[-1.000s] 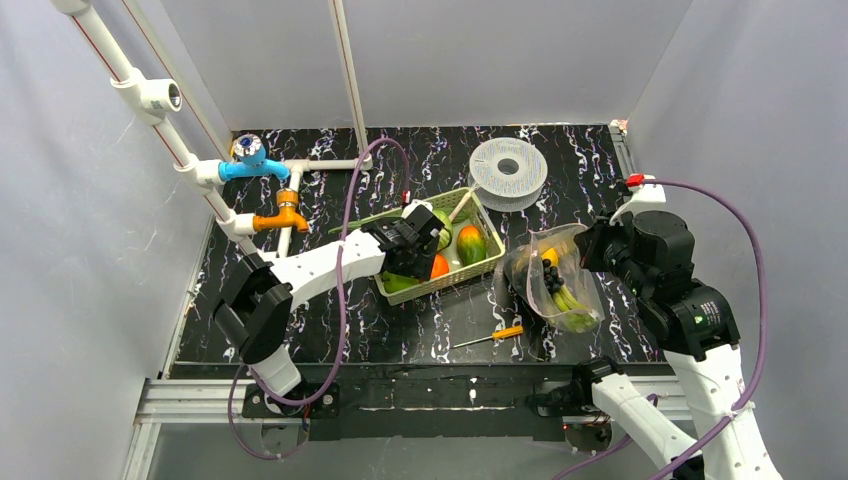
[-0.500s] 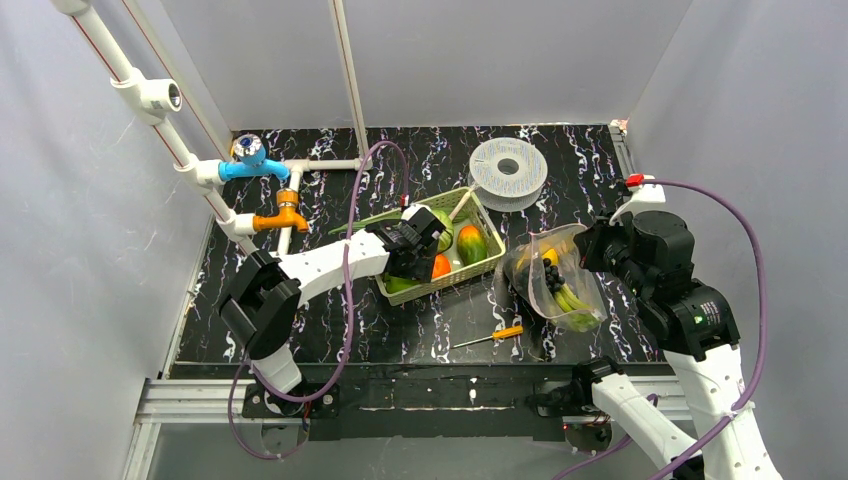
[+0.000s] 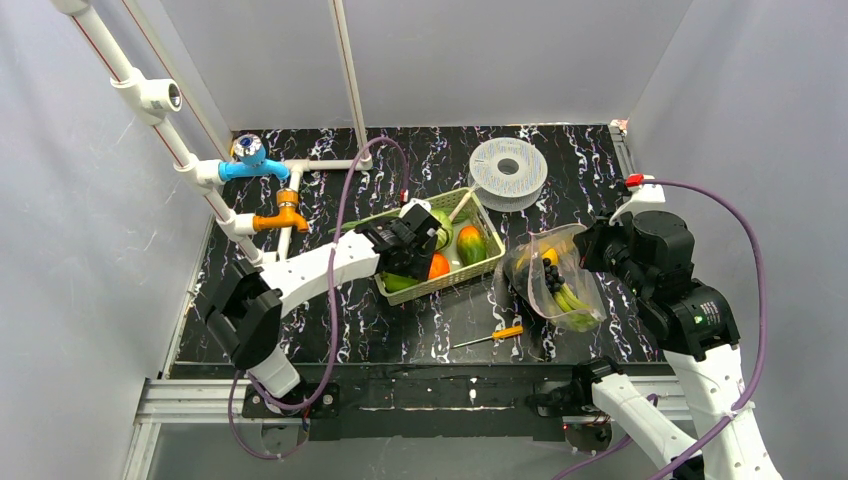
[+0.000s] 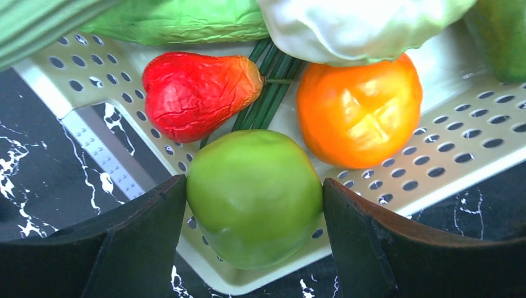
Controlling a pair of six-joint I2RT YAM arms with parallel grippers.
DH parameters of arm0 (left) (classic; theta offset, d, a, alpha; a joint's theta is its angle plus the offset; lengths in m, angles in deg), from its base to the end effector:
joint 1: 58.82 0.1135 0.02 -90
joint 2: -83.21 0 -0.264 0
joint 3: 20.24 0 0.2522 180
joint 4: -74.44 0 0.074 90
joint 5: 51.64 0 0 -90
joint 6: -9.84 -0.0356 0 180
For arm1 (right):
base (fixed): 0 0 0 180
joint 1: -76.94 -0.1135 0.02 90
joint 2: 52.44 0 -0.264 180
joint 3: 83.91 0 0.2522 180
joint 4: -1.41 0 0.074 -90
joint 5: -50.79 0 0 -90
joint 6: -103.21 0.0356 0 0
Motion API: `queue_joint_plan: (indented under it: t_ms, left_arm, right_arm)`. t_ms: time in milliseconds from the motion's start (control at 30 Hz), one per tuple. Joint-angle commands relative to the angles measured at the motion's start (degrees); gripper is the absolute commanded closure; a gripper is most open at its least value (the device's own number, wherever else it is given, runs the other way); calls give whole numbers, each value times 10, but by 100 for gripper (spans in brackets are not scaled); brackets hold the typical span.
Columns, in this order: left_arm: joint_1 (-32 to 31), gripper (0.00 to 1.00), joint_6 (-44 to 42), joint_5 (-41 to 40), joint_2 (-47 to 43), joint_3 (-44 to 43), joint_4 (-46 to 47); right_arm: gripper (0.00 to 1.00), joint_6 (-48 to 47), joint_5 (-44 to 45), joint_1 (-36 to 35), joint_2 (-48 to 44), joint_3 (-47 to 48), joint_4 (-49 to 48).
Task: Place the food in the zip-top bag and seal the zipper
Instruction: Pick up the fake fruit from the bin.
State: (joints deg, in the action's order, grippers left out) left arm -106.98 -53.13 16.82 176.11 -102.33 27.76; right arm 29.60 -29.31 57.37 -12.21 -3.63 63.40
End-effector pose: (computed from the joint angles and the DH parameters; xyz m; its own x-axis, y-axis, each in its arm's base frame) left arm 0.2356 -0.2436 0.2395 -0.7562 0.2109 -0.6194 0.2444 0.9692 0.0316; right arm 0.1082 0.0320 0.4055 -0.3885 0.1569 -0.9080 -0.0731 0.9770 0.2001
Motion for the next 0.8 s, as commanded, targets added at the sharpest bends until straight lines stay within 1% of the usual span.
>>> queue_joint_plan:
  t_ms: [0, 233, 300, 400, 533, 600, 667, 767]
  left_arm:
    - [-1, 70, -17, -14, -66, -22, -12]
    - [-1, 77, -29, 6, -121, -20, 23]
    - [-1, 78, -33, 26, -141, -19, 39]
    - [-1, 81, -46, 81, -179, -12, 76]
    - [-1, 84, -69, 203, -242, 13, 169]
    - [-1, 85, -68, 290, -270, 31, 241]
    - [-1, 86, -45, 390, -283, 42, 319]
    - [-2, 87, 13, 517, -264, 34, 423]
  right_arm:
    - [99, 4, -4, 1, 0, -2, -39]
    - [99, 9, -13, 1, 6, -1, -41]
    - [99, 10, -18, 1, 6, -1, -43]
    - [99, 12, -25, 1, 10, 1, -44]
    - [99, 14, -29, 1, 13, 2, -46]
    - [99, 14, -31, 1, 15, 3, -47]
    - [99, 15, -33, 1, 19, 6, -48]
    - [99, 15, -39, 1, 20, 5, -52]
